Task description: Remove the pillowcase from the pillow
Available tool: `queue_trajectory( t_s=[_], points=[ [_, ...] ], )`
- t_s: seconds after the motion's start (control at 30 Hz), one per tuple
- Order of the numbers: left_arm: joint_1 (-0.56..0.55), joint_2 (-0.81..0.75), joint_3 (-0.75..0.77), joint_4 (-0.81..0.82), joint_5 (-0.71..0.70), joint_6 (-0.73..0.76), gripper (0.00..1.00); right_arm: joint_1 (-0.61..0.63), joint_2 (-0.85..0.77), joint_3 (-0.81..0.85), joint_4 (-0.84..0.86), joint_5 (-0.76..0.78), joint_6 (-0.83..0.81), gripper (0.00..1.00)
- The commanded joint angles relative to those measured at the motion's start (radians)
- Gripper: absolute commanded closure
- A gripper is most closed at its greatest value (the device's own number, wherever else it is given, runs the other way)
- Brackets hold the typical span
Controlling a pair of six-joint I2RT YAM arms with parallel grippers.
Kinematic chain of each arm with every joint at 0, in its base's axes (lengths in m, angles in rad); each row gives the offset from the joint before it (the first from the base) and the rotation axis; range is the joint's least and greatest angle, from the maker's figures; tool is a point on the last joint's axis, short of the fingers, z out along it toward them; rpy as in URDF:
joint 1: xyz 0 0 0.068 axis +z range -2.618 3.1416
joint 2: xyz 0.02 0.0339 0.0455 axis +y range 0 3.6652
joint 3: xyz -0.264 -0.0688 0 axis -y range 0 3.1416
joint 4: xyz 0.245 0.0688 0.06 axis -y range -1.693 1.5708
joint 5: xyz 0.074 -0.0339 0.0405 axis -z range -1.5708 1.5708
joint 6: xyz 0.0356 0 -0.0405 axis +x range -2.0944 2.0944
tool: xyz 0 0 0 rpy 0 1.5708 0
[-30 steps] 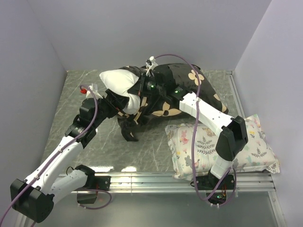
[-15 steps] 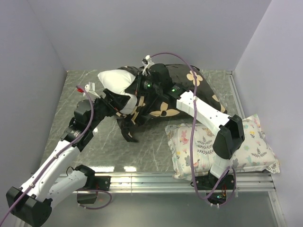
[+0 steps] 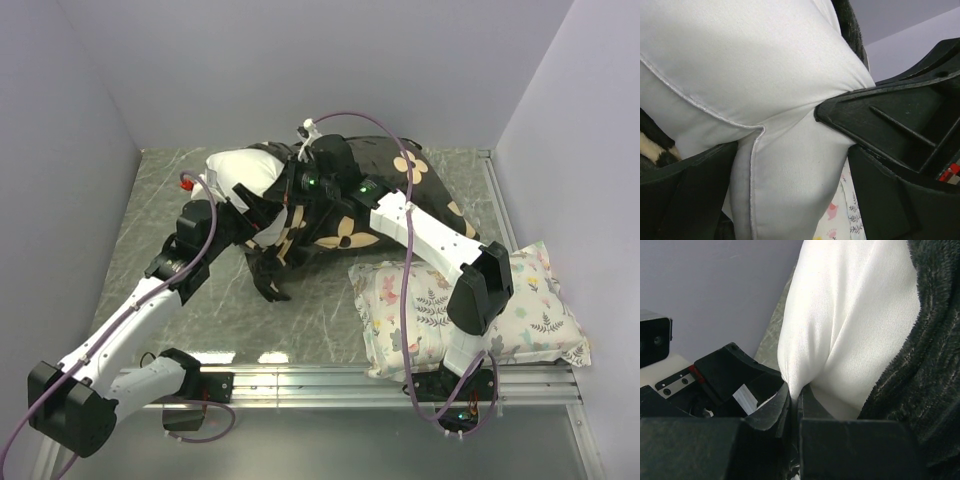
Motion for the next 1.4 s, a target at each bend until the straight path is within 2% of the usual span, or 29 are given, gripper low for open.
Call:
queue_trajectory(
  t_s=[0.0,0.07,0.17,0.2,0.27,0.3,0.33,0.37,0.47,0.5,0.57,0.6,0.67,0.7,0.8,0.9,1.0,1.07,1.17,1.23,1.37],
  points=[
    [-0.008,0.049,0.022,0.002,-0.042,-0.011,0.01,0.028,-0.051,0.095,0.190,-0.060,0.045,1.00],
    [-0.006,0.084,0.026,-0.017,-0.066,-0.020,0.02,0.038,-0.046,0.112,0.184,-0.063,0.046,1.00],
    [-0.006,0.106,0.023,-0.033,-0.146,-0.046,0.12,0.047,-0.043,0.126,0.181,-0.082,0.051,1.00],
    [-0.006,0.107,0.022,-0.034,-0.177,-0.055,0.22,0.050,-0.043,0.126,0.178,-0.080,0.046,1.00],
    [-0.004,0.103,0.016,-0.021,-0.201,-0.080,0.32,0.057,-0.049,0.120,0.169,-0.076,0.040,1.00],
    [-0.004,0.103,0.013,-0.018,-0.214,-0.100,0.44,0.061,-0.054,0.115,0.170,-0.077,0.036,1.00],
    [-0.004,0.101,0.013,-0.015,-0.230,-0.107,0.51,0.064,-0.057,0.108,0.175,-0.082,0.036,1.00],
    [-0.003,0.107,0.011,-0.004,-0.231,-0.111,0.55,0.064,-0.063,0.091,0.184,-0.091,0.037,1.00],
    [-0.004,0.153,0.046,-0.018,-0.225,-0.106,0.79,0.076,-0.068,0.080,0.180,-0.094,0.027,1.00],
    [-0.004,0.165,0.065,-0.038,-0.228,-0.106,0.98,0.080,-0.065,0.088,0.169,-0.091,0.017,1.00],
    [-0.004,0.184,0.075,-0.055,-0.249,-0.108,1.00,0.084,-0.048,0.131,0.103,-0.087,-0.024,1.00],
    [-0.004,0.184,0.069,-0.057,-0.258,-0.104,1.00,0.082,-0.042,0.152,0.069,-0.067,-0.049,0.93],
    [0.002,0.169,0.063,-0.072,-0.283,-0.111,1.00,0.079,-0.040,0.207,-0.030,-0.022,-0.125,0.66],
    [0.008,0.165,0.056,-0.075,-0.280,-0.114,1.00,0.077,-0.043,0.226,-0.064,0.033,-0.150,0.43],
    [0.022,0.168,0.052,-0.086,-0.277,-0.112,1.00,0.059,-0.072,0.279,-0.182,0.139,-0.233,0.28],
    [0.023,0.170,0.049,-0.090,-0.284,-0.115,1.00,0.030,-0.163,0.215,-0.210,0.203,-0.262,0.24],
    [0.029,0.161,0.043,-0.086,-0.277,-0.114,1.00,-0.018,-0.290,0.044,-0.195,0.277,-0.250,0.22],
    [0.032,0.155,0.045,-0.089,-0.277,-0.109,1.00,-0.044,-0.380,-0.139,-0.152,0.317,-0.245,0.21],
    [0.042,0.147,0.069,-0.109,-0.278,-0.092,1.00,-0.082,-0.437,-0.341,-0.101,0.355,-0.251,0.20],
    [0.045,0.156,0.097,-0.141,-0.284,-0.081,1.00,-0.119,-0.436,-0.430,-0.069,0.346,-0.256,0.18],
    [0.049,0.168,0.123,-0.176,-0.290,-0.068,1.00,-0.153,-0.331,-0.428,-0.066,0.380,-0.268,0.16]
  ],
)
